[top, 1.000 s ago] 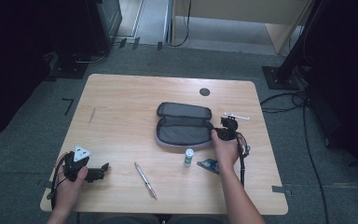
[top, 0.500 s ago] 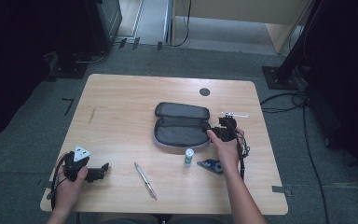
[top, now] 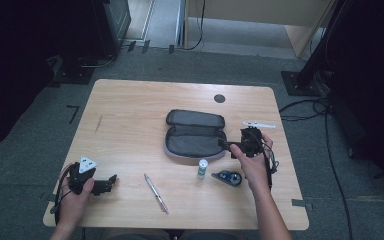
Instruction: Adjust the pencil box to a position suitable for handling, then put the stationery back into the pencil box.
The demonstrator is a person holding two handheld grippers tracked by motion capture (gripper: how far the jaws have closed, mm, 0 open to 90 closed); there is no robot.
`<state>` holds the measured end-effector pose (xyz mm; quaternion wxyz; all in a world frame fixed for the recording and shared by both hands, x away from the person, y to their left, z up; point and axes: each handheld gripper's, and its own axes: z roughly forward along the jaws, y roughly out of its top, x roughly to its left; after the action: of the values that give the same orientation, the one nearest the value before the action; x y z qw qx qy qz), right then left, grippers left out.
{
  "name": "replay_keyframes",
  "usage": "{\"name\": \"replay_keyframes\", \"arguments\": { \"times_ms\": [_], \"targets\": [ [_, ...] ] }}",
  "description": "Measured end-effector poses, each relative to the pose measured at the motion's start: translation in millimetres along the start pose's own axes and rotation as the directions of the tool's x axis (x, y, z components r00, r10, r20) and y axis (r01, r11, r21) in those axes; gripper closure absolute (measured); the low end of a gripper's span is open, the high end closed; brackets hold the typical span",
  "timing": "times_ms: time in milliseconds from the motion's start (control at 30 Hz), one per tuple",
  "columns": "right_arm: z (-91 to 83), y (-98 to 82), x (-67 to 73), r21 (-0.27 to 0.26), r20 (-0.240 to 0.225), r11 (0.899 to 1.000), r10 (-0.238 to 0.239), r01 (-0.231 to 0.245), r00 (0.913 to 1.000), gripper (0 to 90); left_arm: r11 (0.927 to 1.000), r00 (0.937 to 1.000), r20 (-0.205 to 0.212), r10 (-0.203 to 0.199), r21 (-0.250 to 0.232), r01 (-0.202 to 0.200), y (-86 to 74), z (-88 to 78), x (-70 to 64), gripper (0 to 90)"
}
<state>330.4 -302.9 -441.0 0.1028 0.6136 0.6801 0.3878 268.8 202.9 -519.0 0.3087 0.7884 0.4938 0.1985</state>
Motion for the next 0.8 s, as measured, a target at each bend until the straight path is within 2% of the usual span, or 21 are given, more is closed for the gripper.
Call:
{"name": "replay_keyframes", "arguments": {
  "times_ms": [200,333,533,800],
  "targets": [
    [-17.1,-8.4,-0.8,-0.035,-0.01,0.998,-0.052,0.052,0.9986,0.0,1.0,1.0,0.0,0.001,0.0,-0.001,0.0,0.0,0.0,0.0],
    [-25.3,-15.4,-1.4,-0.029,-0.018,0.997,-0.071,0.07,0.9973,0.0,1.0,1.0,-0.001,0.001,0.0,-0.001,0.0,0.1,-0.1,0.0],
    [-31.1,-30.9,-4.0,-0.008,-0.025,0.992,-0.129,0.129,0.9913,0.0,1.0,1.0,-0.002,0.0,0.001,0.0,0.3,0.2,-0.1,0.0],
    [-35.4,-52.2,-14.0,-0.004,-0.049,0.989,-0.15,0.15,0.9875,0.0,1.0,1.0,-0.004,-0.003,0.003,0.003,2.4,2.1,-0.1,0.0]
  ]
}}
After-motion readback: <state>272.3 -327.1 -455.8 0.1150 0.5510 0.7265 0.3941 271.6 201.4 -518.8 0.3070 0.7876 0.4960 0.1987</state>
